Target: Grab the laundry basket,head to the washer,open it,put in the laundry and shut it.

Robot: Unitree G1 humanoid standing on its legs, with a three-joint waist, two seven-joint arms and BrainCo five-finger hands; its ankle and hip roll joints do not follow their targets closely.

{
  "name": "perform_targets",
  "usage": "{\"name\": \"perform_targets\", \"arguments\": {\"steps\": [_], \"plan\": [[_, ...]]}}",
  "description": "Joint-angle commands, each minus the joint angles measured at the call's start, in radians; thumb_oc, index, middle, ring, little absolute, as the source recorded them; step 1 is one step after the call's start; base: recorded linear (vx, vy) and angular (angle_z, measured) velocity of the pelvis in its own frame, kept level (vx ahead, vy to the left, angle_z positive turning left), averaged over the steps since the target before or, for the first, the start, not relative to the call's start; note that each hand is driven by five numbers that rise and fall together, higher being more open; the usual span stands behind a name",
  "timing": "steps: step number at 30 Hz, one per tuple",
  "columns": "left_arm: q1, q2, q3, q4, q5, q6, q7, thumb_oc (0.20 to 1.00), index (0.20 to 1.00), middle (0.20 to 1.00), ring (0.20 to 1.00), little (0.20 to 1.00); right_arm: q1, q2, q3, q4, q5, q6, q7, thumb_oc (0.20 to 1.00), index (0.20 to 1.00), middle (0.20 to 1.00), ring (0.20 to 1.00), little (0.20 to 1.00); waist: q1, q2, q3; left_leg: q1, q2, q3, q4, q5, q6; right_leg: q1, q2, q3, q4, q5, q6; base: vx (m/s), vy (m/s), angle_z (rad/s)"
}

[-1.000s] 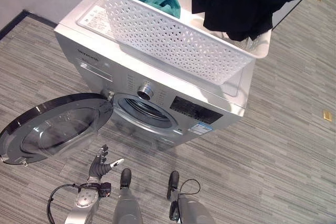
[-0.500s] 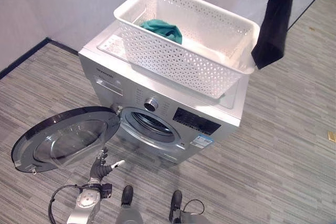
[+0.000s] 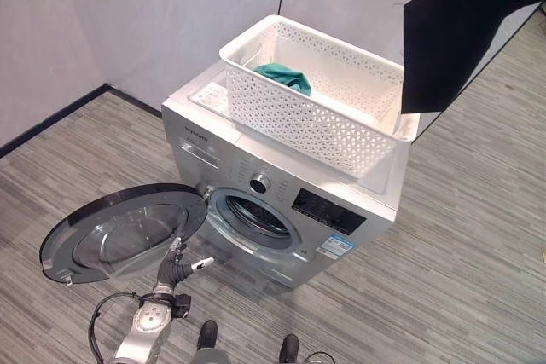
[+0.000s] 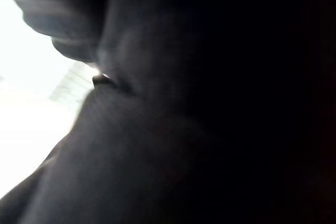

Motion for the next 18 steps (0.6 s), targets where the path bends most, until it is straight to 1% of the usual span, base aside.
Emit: {"name": "perform_targets", "arguments": {"steps": [1, 2, 3, 4, 5, 6, 7, 8, 9, 10, 11, 12, 13, 14, 15, 16, 17, 18], "plan": [[-0.081, 0.06, -0.033, -0.017, 0.039, -0.028, 0.029, 1.0, 1.0, 1.0, 1.0, 1.0, -0.129, -0.04, -0.029, -0.006, -0.016, -0.009, -0.065, 0.2, 0.2, 0.2, 0.2, 0.2, 0.003, -0.034, 0.008, 0.054, -0.008, 0.0, 0.094, -0.216, 0.054, 0.045, -0.124, 0.059, 0.151, -0.1, 0.11, -0.06, 0.169, -0.16], [-0.088, 0.057, -0.036, -0.022, 0.039, -0.029, 0.031, 1.0, 1.0, 1.0, 1.0, 1.0, -0.118, -0.033, -0.042, -0.039, -0.023, -0.01, -0.069, 0.2, 0.2, 0.2, 0.2, 0.2, -0.007, -0.028, 0.01, 0.059, -0.016, 0.001, 0.094, -0.219, 0.059, 0.035, -0.129, 0.07, 0.159, -0.082, 0.113, -0.13, 0.242, -0.24], [-0.088, 0.053, -0.03, -0.047, 0.027, -0.041, 0.037, 1.0, 1.0, 1.0, 1.0, 1.0, -0.089, 0.003, -0.08, -0.11, -0.052, -0.009, -0.072, 0.2, 0.2, 0.2, 0.2, 0.2, -0.021, -0.019, 0.011, 0.071, -0.034, 0.027, 0.095, -0.226, 0.073, 0.016, -0.15, 0.095, 0.159, -0.012, 0.128, -0.19, 0.225, -0.39], [-0.093, 0.057, -0.031, -0.066, 0.02, -0.046, 0.041, 1.0, 1.0, 1.0, 1.0, 1.0, -0.077, 0.032, -0.099, -0.125, -0.054, -0.012, -0.079, 0.2, 0.2, 0.2, 0.2, 0.2, -0.022, -0.012, 0.022, 0.069, -0.035, 0.041, 0.103, -0.225, 0.08, -0.001, -0.157, 0.099, 0.166, 0.016, 0.13, -0.22, 0.208, -0.75], [-0.098, 0.062, -0.025, -0.08, 0.014, -0.049, 0.042, 1.0, 1.0, 1.0, 1.0, 1.0, -0.077, 0.049, -0.112, -0.148, -0.055, -0.012, -0.078, 0.2, 0.2, 0.2, 0.2, 0.2, -0.024, -0.005, 0.029, 0.063, -0.034, 0.052, 0.111, -0.224, 0.086, -0.013, -0.153, 0.102, 0.18, 0.004, 0.125, -0.22, 0.135, -1.2], [-0.108, 0.069, -0.022, -0.093, 0.017, -0.049, 0.046, 1.0, 1.0, 1.0, 1.0, 1.0, -0.075, 0.067, -0.128, -0.171, -0.055, -0.019, -0.079, 0.2, 0.2, 0.2, 0.2, 0.2, -0.027, 0.004, 0.038, 0.057, -0.031, 0.065, 0.114, -0.219, 0.09, -0.019, -0.144, 0.09, 0.213, -0.023, 0.117, -0.3, 0.198, -1.1], [-0.123, 0.094, -0.012, -0.147, 0.033, -0.052, 0.053, 1.0, 1.0, 1.0, 1.0, 1.0, -0.052, 0.093, -0.164, -0.231, -0.064, -0.033, -0.081, 0.2, 0.2, 0.2, 0.2, 0.2, -0.023, 0.026, 0.051, 0.036, -0.024, 0.092, 0.126, -0.207, 0.1, -0.008, -0.108, 0.053, 0.317, -0.127, 0.082, -0.26, 0.149, -0.73], [-0.121, 0.097, -0.01, -0.15, 0.034, -0.05, 0.053, 1.0, 1.0, 1.0, 1.0, 1.0, -0.047, 0.092, -0.171, -0.235, -0.066, -0.031, -0.081, 0.2, 0.2, 0.2, 0.2, 0.2, -0.025, 0.022, 0.05, 0.033, -0.025, 0.092, 0.127, -0.203, 0.1, -0.014, -0.11, 0.054, 0.324, -0.129, 0.08, -0.33, 0.17, -0.3], [-0.125, 0.13, 0.017, -0.213, 0.061, -0.06, 0.065, 1.0, 1.0, 1.0, 1.0, 1.0, -0.031, 0.126, -0.203, -0.27, -0.082, -0.042, -0.079, 0.2, 0.2, 0.2, 0.2, 0.2, -0.016, 0.021, 0.04, 0.014, -0.038, 0.119, 0.131, -0.188, 0.112, 0.018, -0.053, 0.039, 0.435, -0.214, 0.063, -0.23, 0.061, -0.22], [-0.123, 0.142, 0.032, -0.237, 0.068, -0.064, 0.071, 1.0, 1.0, 1.0, 1.0, 1.0, -0.022, 0.136, -0.214, -0.278, -0.085, -0.047, -0.077, 0.2, 0.2, 0.2, 0.2, 0.2, -0.01, 0.013, 0.031, 0.007, -0.044, 0.127, 0.131, -0.182, 0.115, 0.035, -0.032, 0.044, 0.451, -0.239, 0.06, -0.37, 0.026, -0.41], [-0.127, 0.153, 0.061, -0.284, 0.071, -0.073, 0.087, 1.0, 1.0, 1.0, 1.0, 1.0, -0.008, 0.156, -0.23, -0.294, -0.086, -0.052, -0.079, 0.2, 0.2, 0.2, 0.2, 0.2, 0.009, -0.008, 0.02, -0.019, -0.062, 0.143, 0.142, -0.169, 0.115, 0.08, -0.006, 0.055, 0.44, -0.243, 0.059, -0.32, -0.085, -0.45], [-0.131, 0.16, 0.081, -0.307, 0.077, -0.076, 0.099, 1.0, 1.0, 1.0, 1.0, 1.0, 0.013, 0.178, -0.248, -0.303, -0.081, -0.058, -0.082, 0.2, 0.2, 0.2, 0.2, 0.2, 0.027, -0.022, 0.012, -0.045, -0.067, 0.155, 0.151, -0.156, 0.113, 0.117, 0.011, 0.067, 0.4, -0.254, 0.05, -0.41, -0.146, -0.68], [-0.137, 0.162, 0.109, -0.339, 0.083, -0.082, 0.111, 1.0, 1.0, 1.0, 1.0, 1.0, 0.016, 0.21, -0.256, -0.312, -0.069, -0.065, -0.075, 0.2, 0.2, 0.2, 0.2, 0.2, 0.051, -0.04, 0.005, -0.075, -0.072, 0.173, 0.168, -0.149, 0.105, 0.172, 0.021, 0.08, 0.313, -0.305, 0.023, -0.36, -0.173, -0.69], [-0.143, 0.159, 0.12, -0.351, 0.085, -0.08, 0.118, 1.0, 1.0, 1.0, 1.0, 1.0, 0.023, 0.233, -0.259, -0.331, -0.065, -0.071, -0.07, 0.2, 0.2, 0.2, 0.2, 0.2, 0.062, -0.044, 0.008, -0.088, -0.064, 0.181, 0.176, -0.138, 0.097, 0.191, 0.03, 0.094, 0.26, -0.327, 0.005, -0.34, -0.192, -1.12], [-0.152, 0.153, 0.124, -0.362, 0.081, -0.081, 0.124, 1.0, 1.0, 1.0, 1.0, 1.0, 0.031, 0.244, -0.267, -0.36, -0.063, -0.072, -0.065, 0.2, 0.2, 0.2, 0.2, 0.2, 0.068, -0.046, 0.016, -0.109, -0.053, 0.185, 0.193, -0.125, 0.088, 0.199, 0.04, 0.104, 0.223, -0.336, -0.012, -0.42, -0.247, -0.94], [-0.179, 0.137, 0.12, -0.381, 0.073, -0.08, 0.123, 1.0, 1.0, 1.0, 1.0, 1.0, 0.063, 0.266, -0.288, -0.404, -0.065, -0.081, -0.057, 0.2, 0.2, 0.2, 0.2, 0.2, 0.07, -0.035, 0.039, -0.144, -0.033, 0.178, 0.202, -0.086, 0.067, 0.201, 0.065, 0.11, 0.177, -0.357, -0.034, -0.52, -0.261, -0.28], [-0.218, 0.11, 0.11, -0.4, 0.059, -0.077, 0.123, 1.0, 1.0, 1.0, 1.0, 1.0, 0.114, 0.263, -0.324, -0.459, -0.077, -0.082, -0.052, 0.2, 0.2, 0.2, 0.2, 0.2, 0.056, -0.011, 0.06, -0.171, -0.016, 0.17, 0.197, -0.036, 0.043, 0.19, 0.093, 0.095, 0.163, -0.348, -0.055, -0.51, -0.233, 0.87], [-0.24, 0.101, 0.1, -0.407, 0.059, -0.075, 0.121, 1.0, 1.0, 1.0, 1.0, 1.0, 0.13, 0.26, -0.331, -0.479, -0.08, -0.083, -0.045, 0.2, 0.2, 0.2, 0.2, 0.2, 0.046, 0.0, 0.07, -0.185, -0.006, 0.181, 0.2, -0.016, 0.031, 0.187, 0.098, 0.072, 0.154, -0.346, -0.06, -0.55, -0.139, 1.19]]}}
